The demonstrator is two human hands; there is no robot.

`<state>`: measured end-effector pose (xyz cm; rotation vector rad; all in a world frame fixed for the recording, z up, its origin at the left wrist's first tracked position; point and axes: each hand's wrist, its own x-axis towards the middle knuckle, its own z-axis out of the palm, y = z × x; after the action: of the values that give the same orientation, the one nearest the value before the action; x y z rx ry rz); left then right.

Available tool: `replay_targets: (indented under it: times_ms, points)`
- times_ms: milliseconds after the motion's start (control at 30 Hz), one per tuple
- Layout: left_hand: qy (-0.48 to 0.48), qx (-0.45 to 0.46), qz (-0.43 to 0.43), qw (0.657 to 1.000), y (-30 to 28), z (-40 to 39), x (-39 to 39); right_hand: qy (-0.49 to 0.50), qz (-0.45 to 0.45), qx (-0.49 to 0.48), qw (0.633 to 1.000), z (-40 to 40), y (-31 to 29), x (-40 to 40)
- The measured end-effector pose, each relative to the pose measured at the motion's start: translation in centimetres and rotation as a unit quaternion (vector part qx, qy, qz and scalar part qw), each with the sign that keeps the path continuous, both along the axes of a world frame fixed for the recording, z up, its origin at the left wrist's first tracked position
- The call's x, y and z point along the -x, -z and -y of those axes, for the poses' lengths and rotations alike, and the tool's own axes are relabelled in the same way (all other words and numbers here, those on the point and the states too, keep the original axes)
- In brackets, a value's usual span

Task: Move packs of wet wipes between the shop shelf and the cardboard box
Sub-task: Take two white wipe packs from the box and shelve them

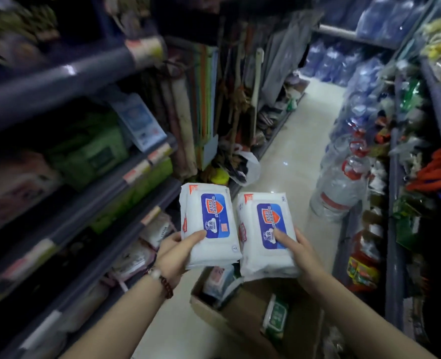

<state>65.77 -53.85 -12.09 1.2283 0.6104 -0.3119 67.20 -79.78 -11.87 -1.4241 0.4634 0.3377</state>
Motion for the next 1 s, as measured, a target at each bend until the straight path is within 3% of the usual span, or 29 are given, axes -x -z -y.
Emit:
replay_targets:
  times_ms: [467, 700, 1000]
  points:
    - [-0.216, 0.023, 0.108, 0.970, -13.1, -5.8, 10.2, -0.239, 0.059, -0.075, 0.966, -10.2, -12.4, -3.7]
    - [-0.336, 0.006, 0.101, 0.937, -13.7, -9.2, 19.5, -0.364, 0.049, -0.078, 0.927, -18.4, -13.7, -0.4]
    - [-0.417, 0.019, 0.056, 0.907, -11.5, -14.0, 31.7, -0.480, 0.009, -0.077, 0.874, -27.0, -12.0, 8.6]
